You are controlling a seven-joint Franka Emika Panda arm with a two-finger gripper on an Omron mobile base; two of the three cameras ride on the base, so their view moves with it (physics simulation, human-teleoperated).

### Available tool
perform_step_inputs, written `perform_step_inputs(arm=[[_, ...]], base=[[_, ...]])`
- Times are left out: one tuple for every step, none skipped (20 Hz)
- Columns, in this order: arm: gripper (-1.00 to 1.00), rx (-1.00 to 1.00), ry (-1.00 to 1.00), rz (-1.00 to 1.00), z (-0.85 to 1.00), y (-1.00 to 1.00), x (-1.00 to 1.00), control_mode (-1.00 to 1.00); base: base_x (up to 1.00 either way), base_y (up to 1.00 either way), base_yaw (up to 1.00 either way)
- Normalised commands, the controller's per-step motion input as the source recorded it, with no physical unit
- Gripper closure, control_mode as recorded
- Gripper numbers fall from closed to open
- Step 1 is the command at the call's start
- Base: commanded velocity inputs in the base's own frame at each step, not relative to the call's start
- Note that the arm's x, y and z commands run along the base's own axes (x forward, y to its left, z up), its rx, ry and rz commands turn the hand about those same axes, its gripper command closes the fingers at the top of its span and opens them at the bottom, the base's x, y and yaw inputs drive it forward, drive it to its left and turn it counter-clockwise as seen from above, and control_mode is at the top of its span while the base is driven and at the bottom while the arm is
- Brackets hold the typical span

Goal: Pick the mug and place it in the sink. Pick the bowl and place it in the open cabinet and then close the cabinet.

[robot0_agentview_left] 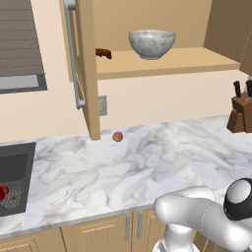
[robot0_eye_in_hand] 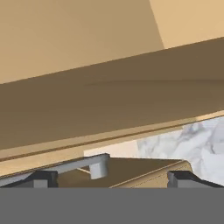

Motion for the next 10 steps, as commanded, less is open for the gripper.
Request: perform_step_inputs(arm=[[-1.0, 0.08, 0.11, -0.01, -0.61, 0.21, 0.65, -1.0], [-1.0, 0.08, 0.12, -0.03, -0.67, 0.31, 0.75, -1.0], [-1.0, 0.08, 0.14, -0.04, -0.74, 0.54, 0.91, -1.0], [-1.0, 0.1, 0.08, -0.01, -0.7, 0.82, 0.8, -1.0], [-1.0, 0.1, 0.05, 0.0, -0.71, 0.89, 0.74, -1.0], [-1.0, 0.08, 0.06, 0.0, -0.76, 0.97, 0.86, -1.0], [-1.0, 0.06, 0.06, 0.0, -0.79, 0.99, 0.96, -1.0], [-1.0, 0.07, 0.05, 0.0, -0.8, 0.9, 0.94, -1.0], [-1.0, 0.07, 0.01, 0.0, -0.81, 0.89, 0.88, -1.0], [-1.0, 0.06, 0.0, 0.0, -0.71, 0.93, 0.91, -1.0]], base=[[0.0, 0.0, 0.0], [0.0, 0.0, 0.0], [0.0, 0.0, 0.0], [0.0, 0.0, 0.0], [0.0, 0.0, 0.0], [0.0, 0.0, 0.0], [0.0, 0.0, 0.0], [0.0, 0.0, 0.0], [0.0, 0.0, 0.0], [0.0, 0.0, 0.0]])
